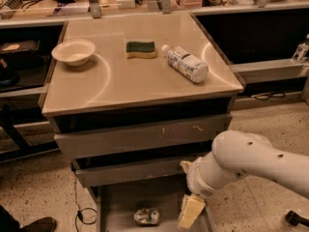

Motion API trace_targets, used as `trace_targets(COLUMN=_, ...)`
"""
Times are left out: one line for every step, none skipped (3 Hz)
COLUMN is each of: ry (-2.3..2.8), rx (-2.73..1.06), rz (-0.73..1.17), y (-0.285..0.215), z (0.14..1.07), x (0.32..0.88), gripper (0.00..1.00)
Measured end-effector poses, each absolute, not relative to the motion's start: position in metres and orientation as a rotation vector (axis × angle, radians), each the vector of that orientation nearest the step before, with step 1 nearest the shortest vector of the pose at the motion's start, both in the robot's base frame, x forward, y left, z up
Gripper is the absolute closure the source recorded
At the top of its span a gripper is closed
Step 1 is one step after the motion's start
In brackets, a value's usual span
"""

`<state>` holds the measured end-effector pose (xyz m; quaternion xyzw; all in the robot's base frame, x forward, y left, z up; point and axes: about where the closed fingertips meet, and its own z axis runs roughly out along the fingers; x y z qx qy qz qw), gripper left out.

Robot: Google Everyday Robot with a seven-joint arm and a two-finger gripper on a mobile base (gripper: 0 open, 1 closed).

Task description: Pick 7up can from bottom drawer and place on counter

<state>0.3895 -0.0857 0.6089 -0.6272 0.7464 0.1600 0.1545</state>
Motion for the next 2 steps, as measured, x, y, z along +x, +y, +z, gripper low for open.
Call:
trace_targets(ry=2.147, rx=-1.793, rz=0.492, y=-0.0840, z=0.5955, x=0.3882, gripper=0.00)
trace_targets(ry=2.148, rx=-1.793, rz=0.495, y=-0.0836, z=0.5944, x=0.3880, gripper=0.00)
